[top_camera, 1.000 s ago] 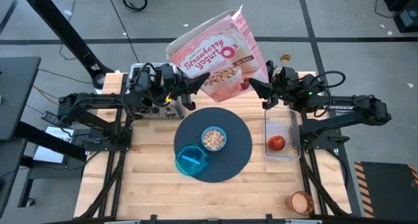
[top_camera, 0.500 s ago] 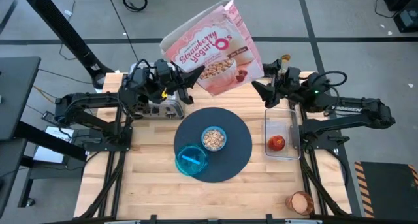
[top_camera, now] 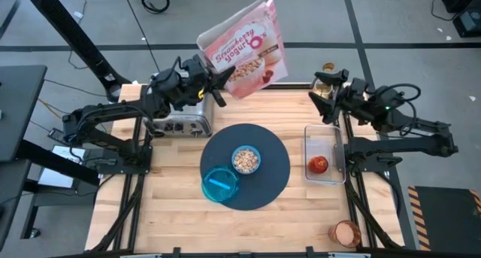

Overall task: Arrange a breakfast setting
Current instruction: Pour the cereals from the pink cereal box into the blue bowl

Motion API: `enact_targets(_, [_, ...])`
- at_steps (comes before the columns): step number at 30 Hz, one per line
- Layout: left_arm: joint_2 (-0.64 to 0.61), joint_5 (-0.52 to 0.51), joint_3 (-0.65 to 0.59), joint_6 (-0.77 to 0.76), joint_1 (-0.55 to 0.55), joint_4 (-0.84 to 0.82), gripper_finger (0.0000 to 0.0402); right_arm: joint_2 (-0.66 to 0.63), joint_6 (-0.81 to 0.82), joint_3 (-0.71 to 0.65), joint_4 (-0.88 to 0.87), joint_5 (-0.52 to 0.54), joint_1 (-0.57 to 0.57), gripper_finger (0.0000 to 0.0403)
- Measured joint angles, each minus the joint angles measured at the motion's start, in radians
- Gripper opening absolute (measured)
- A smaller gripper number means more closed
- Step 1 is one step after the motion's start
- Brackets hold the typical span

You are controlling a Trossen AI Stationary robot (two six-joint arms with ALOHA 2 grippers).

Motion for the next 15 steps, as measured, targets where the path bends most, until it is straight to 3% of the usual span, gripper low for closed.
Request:
enact_targets(9, [0.100, -0.083, 0.001, 0.011, -0.003, -0.080, 0.0055, 0.018, 0.015, 0.000, -0.003, 0.078, 0.045, 0.0387])
enact_targets(15, [0.228, -0.212, 0.000, 0.013, -0.018, -0.079, 0.0055, 0.054, 0.016, 0.001, -0.004, 0.125, 0.083, 0.0387])
